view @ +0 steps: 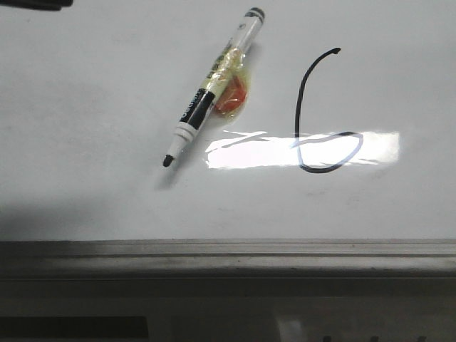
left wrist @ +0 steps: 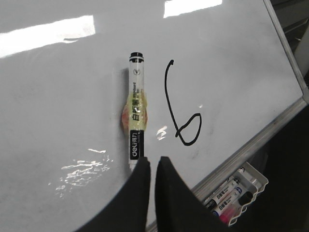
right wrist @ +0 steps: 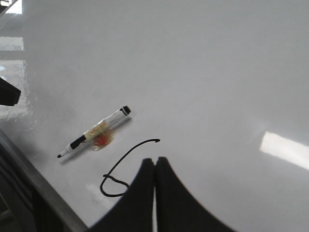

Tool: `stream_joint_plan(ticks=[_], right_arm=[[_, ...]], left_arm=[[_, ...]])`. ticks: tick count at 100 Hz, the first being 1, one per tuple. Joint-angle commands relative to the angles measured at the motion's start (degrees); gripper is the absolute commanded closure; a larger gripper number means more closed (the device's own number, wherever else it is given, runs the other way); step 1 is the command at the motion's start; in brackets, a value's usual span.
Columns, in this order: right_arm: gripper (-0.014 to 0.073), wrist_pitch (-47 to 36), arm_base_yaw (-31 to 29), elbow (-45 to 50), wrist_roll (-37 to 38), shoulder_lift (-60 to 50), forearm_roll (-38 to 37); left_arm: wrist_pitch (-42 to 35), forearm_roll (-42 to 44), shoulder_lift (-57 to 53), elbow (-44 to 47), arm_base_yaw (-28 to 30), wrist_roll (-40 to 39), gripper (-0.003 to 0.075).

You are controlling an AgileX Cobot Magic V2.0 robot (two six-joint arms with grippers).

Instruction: Write number 6 on whiteboard

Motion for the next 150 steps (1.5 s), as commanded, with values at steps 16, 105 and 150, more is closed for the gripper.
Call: stream_joint_plan(ticks=[16,105,150], right_arm=[[0.0657,-2.83,-0.3,-0.41,-0.27,-0.58,-0.53],[0.0657,-2.83,-0.3,-0.41,-0.27,-0.58,-0.53],[0.0657,-2.83,-0.3,-0.41,-0.27,-0.58,-0.53]], left_arm=[[0.78,-1.31,-1.33,-0.62,-0.59,0.25,0.0741],[-4.21,31.04,-0.69,7.08,0.04,-12.73,0.0741],[-8.17,59.42,-9.3,17.95,12.81,-41.35,0.0741]])
